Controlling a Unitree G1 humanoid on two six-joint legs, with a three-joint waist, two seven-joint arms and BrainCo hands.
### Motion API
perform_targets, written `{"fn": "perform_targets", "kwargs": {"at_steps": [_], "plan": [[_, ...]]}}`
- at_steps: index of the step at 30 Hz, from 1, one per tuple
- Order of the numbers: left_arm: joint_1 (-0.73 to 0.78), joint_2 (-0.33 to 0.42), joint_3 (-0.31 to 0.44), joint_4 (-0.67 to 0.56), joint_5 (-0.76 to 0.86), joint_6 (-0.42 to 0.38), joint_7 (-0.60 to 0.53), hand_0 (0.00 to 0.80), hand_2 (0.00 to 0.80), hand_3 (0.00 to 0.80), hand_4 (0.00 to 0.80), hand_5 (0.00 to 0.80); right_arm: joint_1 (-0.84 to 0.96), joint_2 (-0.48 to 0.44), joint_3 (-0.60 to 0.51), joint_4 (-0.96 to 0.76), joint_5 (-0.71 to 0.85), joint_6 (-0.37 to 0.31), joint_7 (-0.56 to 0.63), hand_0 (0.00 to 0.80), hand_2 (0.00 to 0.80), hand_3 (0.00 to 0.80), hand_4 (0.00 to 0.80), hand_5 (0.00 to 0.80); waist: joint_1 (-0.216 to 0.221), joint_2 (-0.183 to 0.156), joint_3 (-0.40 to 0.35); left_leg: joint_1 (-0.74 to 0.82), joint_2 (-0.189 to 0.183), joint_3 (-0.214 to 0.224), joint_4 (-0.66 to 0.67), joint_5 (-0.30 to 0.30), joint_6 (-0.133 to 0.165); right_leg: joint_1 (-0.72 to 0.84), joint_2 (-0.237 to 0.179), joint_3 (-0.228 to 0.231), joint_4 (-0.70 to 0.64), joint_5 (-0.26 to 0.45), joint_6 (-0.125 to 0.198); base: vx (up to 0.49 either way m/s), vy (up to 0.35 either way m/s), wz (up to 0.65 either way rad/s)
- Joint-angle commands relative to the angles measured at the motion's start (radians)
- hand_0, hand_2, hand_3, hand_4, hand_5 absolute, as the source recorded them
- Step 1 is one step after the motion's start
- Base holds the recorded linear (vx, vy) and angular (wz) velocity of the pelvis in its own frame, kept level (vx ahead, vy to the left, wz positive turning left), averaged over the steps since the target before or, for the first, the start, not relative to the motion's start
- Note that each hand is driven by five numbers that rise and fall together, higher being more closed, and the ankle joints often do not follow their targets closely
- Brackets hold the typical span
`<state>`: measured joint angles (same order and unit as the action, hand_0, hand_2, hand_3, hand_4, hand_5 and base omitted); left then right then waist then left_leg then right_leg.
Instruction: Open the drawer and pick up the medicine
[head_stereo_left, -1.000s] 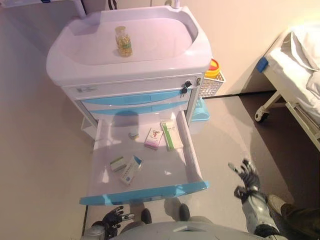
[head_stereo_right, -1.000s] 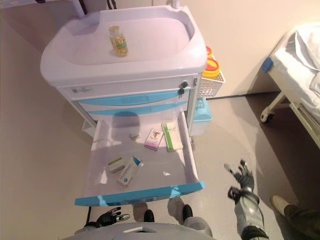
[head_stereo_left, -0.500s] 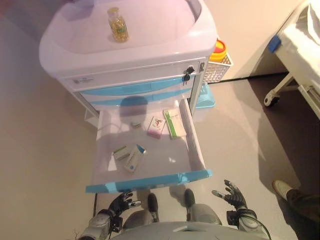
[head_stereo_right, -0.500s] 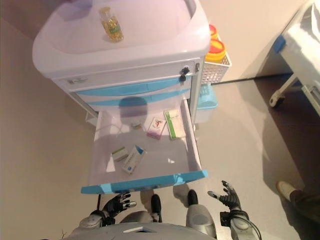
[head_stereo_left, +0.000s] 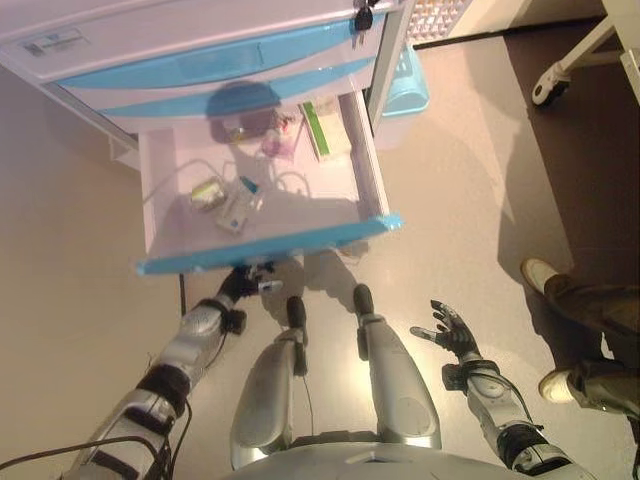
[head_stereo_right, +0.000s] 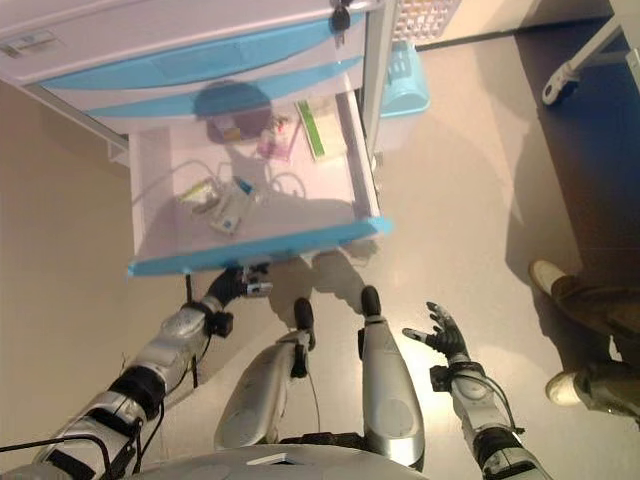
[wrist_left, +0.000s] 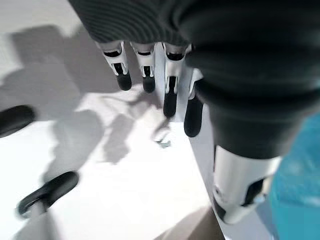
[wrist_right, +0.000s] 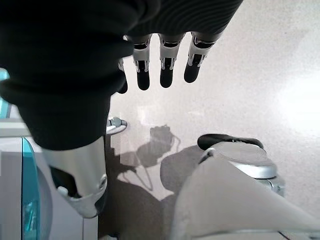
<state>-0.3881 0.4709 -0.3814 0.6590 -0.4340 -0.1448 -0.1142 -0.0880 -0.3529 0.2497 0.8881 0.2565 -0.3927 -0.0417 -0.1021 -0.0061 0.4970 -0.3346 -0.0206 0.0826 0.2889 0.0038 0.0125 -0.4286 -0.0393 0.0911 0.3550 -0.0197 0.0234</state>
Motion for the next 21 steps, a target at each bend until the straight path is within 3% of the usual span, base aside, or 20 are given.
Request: {"fn": "perform_targets", "kwargs": {"at_steps": [1, 7, 12, 14, 18, 21], "plan": [[-0.122, 0.077, 0.048, -0.053, -0.033, -0.015, 0.021, 0.000, 0.000, 0.000, 0.000, 0.000, 0.033, -0.043, 0.044, -0.076, 0.035, -0.031, 0.002, 0.000, 0.000, 0.000, 0.000, 0.000, -0.044, -0.003, -0.039, -0.061, -0.028, -0.024, 0.132, -0.094, 0.047, -0.025, 0.018, -0.012, 0.060, -0.003, -0.019, -0.058, 0.079, -0.06], [-0.444, 0.249, 0.026, 0.108, -0.086, 0.102, 0.013, 0.000, 0.000, 0.000, 0.000, 0.000, 0.024, -0.079, 0.072, -0.109, 0.032, -0.036, 0.018, 0.000, 0.000, 0.000, 0.000, 0.000, -0.108, -0.009, -0.015, -0.139, -0.011, 0.026, 0.208, -0.128, 0.052, -0.112, 0.025, 0.026, 0.089, 0.009, -0.015, -0.050, 0.080, -0.12], [-0.615, 0.308, 0.051, 0.246, -0.184, 0.119, 0.051, 0.000, 0.000, 0.000, 0.000, 0.000, 0.022, -0.096, 0.078, -0.107, 0.041, -0.051, 0.024, 0.000, 0.000, 0.000, 0.000, 0.000, -0.151, -0.015, -0.003, -0.171, -0.010, 0.050, 0.251, -0.158, 0.053, -0.147, 0.034, 0.058, 0.090, 0.020, -0.012, -0.010, 0.069, -0.15], [-0.662, 0.319, 0.069, 0.284, -0.207, 0.098, 0.124, 0.000, 0.000, 0.000, 0.000, 0.000, 0.014, -0.097, 0.083, -0.096, 0.046, -0.060, 0.027, 0.000, 0.000, 0.000, 0.000, 0.000, -0.159, -0.014, -0.001, -0.175, -0.012, 0.054, 0.253, -0.164, 0.053, -0.154, 0.039, 0.070, 0.084, 0.024, -0.012, 0.003, 0.049, -0.14], [-0.762, 0.349, 0.134, 0.437, -0.171, -0.065, 0.352, 0.000, 0.000, 0.000, 0.000, 0.000, 0.010, -0.087, 0.121, -0.096, 0.048, -0.071, 0.025, 0.000, 0.000, 0.000, 0.000, 0.000, -0.177, -0.027, -0.006, -0.181, -0.014, 0.061, 0.257, -0.176, 0.052, -0.164, 0.047, 0.093, 0.064, 0.031, -0.011, 0.009, 0.024, -0.13], [-0.799, 0.347, 0.148, 0.455, -0.146, -0.100, 0.472, 0.000, 0.000, 0.000, 0.000, 0.000, 0.010, -0.077, 0.155, -0.107, 0.037, -0.079, 0.013, 0.000, 0.000, 0.000, 0.000, 0.000, -0.181, -0.040, -0.010, -0.190, -0.015, 0.062, 0.259, -0.181, 0.051, -0.172, 0.054, 0.104, 0.049, 0.039, -0.012, -0.012, -0.011, -0.09]]}}
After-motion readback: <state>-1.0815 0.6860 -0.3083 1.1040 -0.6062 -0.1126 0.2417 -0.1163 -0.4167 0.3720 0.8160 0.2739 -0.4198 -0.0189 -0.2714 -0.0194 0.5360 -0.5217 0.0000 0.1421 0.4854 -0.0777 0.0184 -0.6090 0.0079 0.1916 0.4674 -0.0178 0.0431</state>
